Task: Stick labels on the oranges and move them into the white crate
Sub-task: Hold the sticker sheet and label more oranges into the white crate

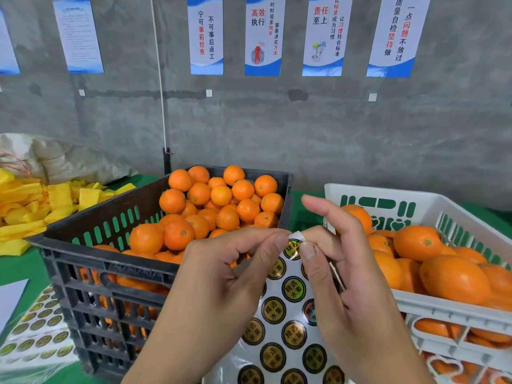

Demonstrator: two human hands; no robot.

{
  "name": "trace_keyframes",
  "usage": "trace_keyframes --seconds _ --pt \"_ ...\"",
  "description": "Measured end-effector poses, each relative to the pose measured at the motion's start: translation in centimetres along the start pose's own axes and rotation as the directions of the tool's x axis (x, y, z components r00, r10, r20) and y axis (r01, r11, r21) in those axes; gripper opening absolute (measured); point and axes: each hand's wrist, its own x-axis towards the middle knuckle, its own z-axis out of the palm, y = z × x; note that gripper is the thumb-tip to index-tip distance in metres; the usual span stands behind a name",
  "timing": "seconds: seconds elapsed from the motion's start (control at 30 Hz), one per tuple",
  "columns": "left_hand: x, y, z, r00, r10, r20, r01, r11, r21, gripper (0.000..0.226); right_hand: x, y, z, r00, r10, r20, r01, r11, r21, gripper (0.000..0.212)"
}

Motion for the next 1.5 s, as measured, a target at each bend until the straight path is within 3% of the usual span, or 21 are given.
trace_keyframes --seconds 0.17,0.33,0.57,0.7,0.87,0.97,1.03,1.1,1.2,1.27,1.4,1.43,1.5 --pt "0.0 0.1 0.1 1.000 -0.014 0.007 0.014 0.998 -0.054 0.025 -0.2 0.0 -0.1 1.000 -0.004 0.006 0.004 1.000 0.013 0.039" --pt "0.3 -0.1 0.4 0.996 -0.002 -0.093 0.000 1.000 -0.025 0.033 -0.1 -0.2 0.0 0.999 -0.041 -0.001 0.041 0.998 0.043 0.040" --pt "0.5 -0.7 0.8 0.954 0.000 -0.298 0.062 0.978 0.199 0.030 -0.1 -0.6 0.3 0.999 0.006 -0.039 -0.003 0.997 0.071 0.038" --pt "0.4 -1.0 -0.7 0.933 0.035 -0.357 0.112 0.917 0.383 0.026 0.9 -1.3 1.0 0.988 0.148 -0.044 -0.136 0.970 0.204 0.025" --pt "0.4 -2.0 -3.0 0.882 -0.066 -0.467 0.266 0.887 0.377 0.023 6.9 -0.5 4.6 0.966 0.183 0.184 -0.188 0.982 0.008 0.020" --pt "0.2 -2.4 -4.5 0.820 -0.057 -0.570 0.313 0.878 0.363 0.022 10.7 0.7 8.8 0.894 0.225 0.387 -0.183 0.973 -0.143 0.027" --pt "0.0 -3.0 -5.8 0.751 -0.017 -0.660 0.351 0.856 0.378 0.020 12.6 1.3 11.8 0.791 0.275 0.547 -0.173 0.957 -0.231 0.039" --pt "-0.1 -4.0 -6.9 0.677 -0.022 -0.736 0.411 0.840 0.353 0.017 14.2 1.9 14.3 0.663 0.317 0.678 -0.063 0.926 -0.372 0.054" --pt "-0.4 -5.3 -8.1 0.630 -0.074 -0.773 0.475 0.824 0.309 0.017 16.2 3.2 17.9 0.555 0.488 0.674 -0.092 0.841 -0.533 0.050" --pt "-0.4 -5.7 -8.4 0.628 -0.105 -0.771 0.484 0.828 0.282 0.018 17.0 4.3 19.7 0.544 0.572 0.614 -0.183 0.795 -0.579 0.054" --pt "-0.3 -6.0 -8.4 0.640 -0.150 -0.753 0.497 0.829 0.257 0.023 17.4 6.8 21.5 0.437 0.522 0.732 0.076 0.790 -0.609 0.041" --pt "-0.3 -6.0 -8.4 0.640 -0.144 -0.755 0.494 0.830 0.261 0.023 17.3 7.4 21.7 0.410 0.518 0.751 0.086 0.797 -0.597 0.040" --pt "-0.3 -6.1 -8.5 0.639 -0.132 -0.757 0.492 0.827 0.271 0.023 17.0 8.0 22.3 0.434 0.508 0.744 0.036 0.816 -0.577 0.027"
